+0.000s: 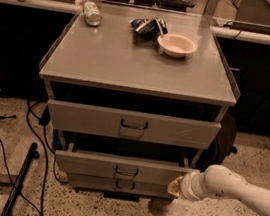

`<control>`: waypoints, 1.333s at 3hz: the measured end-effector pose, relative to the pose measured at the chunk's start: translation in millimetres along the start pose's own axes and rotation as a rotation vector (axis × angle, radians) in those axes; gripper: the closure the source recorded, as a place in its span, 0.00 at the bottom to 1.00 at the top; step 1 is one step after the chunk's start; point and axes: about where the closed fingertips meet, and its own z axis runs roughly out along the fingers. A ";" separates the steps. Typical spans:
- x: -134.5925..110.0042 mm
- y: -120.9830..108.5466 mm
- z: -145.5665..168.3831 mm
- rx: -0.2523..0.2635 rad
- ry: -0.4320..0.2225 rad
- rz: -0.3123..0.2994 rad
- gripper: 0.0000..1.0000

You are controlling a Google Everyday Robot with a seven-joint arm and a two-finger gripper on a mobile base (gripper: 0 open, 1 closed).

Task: Close middle drawer

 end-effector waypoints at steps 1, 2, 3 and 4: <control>-9.5 -10.2 14.8 0.043 -0.055 -0.055 1.00; -16.1 -28.2 26.6 0.119 -0.102 -0.117 1.00; -19.5 -50.4 35.6 0.200 -0.133 -0.157 1.00; -21.2 -71.8 43.0 0.265 -0.153 -0.177 1.00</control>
Offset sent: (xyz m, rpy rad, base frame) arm 0.0630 0.0249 -0.0108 0.0804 -0.3117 0.1017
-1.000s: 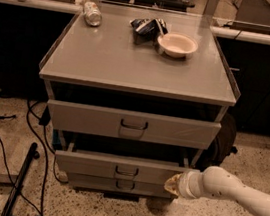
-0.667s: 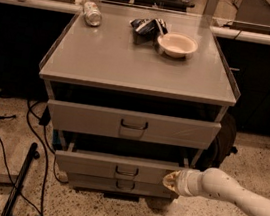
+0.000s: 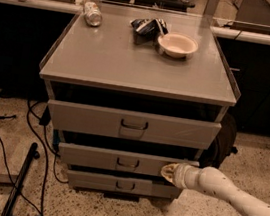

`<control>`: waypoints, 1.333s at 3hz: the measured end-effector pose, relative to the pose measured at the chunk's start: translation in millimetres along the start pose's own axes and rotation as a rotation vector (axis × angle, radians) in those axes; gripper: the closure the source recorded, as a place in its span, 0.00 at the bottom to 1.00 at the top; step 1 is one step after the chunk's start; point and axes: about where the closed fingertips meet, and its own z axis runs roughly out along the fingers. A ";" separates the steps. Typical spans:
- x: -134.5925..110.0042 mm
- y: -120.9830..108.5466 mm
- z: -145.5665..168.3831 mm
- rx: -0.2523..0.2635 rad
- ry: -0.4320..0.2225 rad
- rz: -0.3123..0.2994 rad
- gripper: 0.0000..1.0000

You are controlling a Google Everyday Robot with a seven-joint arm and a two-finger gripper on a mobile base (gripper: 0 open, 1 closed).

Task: Close middle drawer

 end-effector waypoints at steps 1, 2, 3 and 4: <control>3.8 -15.1 11.3 0.040 -0.005 -0.007 1.00; 2.9 -17.0 11.9 0.034 -0.001 0.001 1.00; 2.6 -7.4 4.8 -0.066 0.016 0.056 1.00; 0.2 20.0 -10.9 -0.212 0.007 0.137 1.00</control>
Offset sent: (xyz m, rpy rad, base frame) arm 0.0382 -0.0069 -0.0075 0.0000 -0.0226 -0.0417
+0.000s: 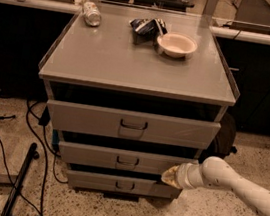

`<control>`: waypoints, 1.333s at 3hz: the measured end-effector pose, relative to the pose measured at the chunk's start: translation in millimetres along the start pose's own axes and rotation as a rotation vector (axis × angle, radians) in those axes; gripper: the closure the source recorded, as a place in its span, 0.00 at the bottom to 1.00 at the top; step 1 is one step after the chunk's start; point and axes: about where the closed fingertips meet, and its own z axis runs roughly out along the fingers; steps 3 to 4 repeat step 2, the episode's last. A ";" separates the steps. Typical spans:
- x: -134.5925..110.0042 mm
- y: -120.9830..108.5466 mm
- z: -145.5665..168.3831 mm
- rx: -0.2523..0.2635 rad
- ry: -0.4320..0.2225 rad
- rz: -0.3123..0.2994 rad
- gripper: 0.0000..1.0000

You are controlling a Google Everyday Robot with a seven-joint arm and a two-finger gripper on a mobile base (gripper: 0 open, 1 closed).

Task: Close middle drawer

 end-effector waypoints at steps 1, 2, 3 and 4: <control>4.9 49.2 -15.0 -0.181 0.009 0.087 1.00; 3.4 63.5 -16.5 -0.236 0.004 0.089 0.82; 3.4 63.5 -16.5 -0.236 0.004 0.089 0.82; 3.4 63.5 -16.5 -0.236 0.004 0.089 0.82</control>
Offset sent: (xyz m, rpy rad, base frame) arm -0.0449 -0.0032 -0.0030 0.0164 0.1736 0.0246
